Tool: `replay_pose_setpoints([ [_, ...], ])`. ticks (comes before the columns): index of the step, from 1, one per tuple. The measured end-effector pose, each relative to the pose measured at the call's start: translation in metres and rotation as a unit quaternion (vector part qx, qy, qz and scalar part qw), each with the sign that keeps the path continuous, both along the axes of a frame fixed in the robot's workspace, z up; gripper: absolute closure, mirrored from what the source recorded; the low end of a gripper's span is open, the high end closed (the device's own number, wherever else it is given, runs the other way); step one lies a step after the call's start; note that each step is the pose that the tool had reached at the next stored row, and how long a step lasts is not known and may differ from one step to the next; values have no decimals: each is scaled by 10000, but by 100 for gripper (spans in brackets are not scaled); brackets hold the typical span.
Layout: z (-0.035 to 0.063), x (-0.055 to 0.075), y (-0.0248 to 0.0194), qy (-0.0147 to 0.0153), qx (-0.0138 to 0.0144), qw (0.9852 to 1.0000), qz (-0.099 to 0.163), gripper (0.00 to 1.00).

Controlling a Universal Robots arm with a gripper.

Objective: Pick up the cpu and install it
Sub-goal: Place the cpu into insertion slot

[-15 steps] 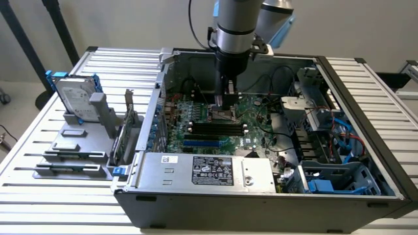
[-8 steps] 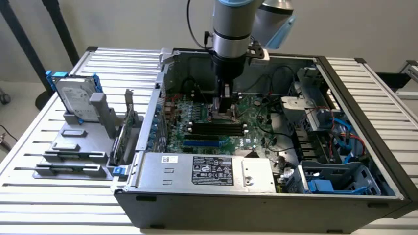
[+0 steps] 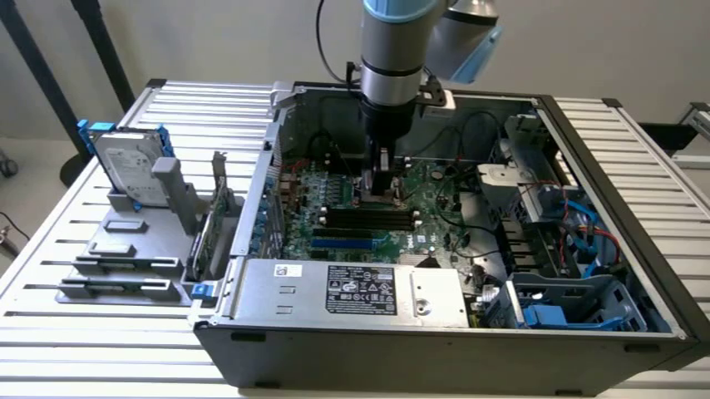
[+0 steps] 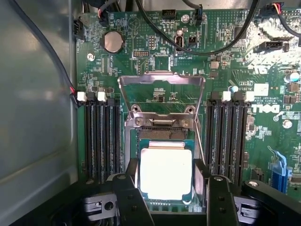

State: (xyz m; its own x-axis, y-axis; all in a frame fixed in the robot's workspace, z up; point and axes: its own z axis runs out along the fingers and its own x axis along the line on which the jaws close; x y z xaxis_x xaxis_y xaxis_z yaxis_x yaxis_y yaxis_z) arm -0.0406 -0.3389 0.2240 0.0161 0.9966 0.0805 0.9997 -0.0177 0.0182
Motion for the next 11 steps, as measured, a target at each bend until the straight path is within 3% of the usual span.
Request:
replay_pose_setpoints([
  [11, -95, -26, 19, -44, -2, 10000, -7, 45],
])
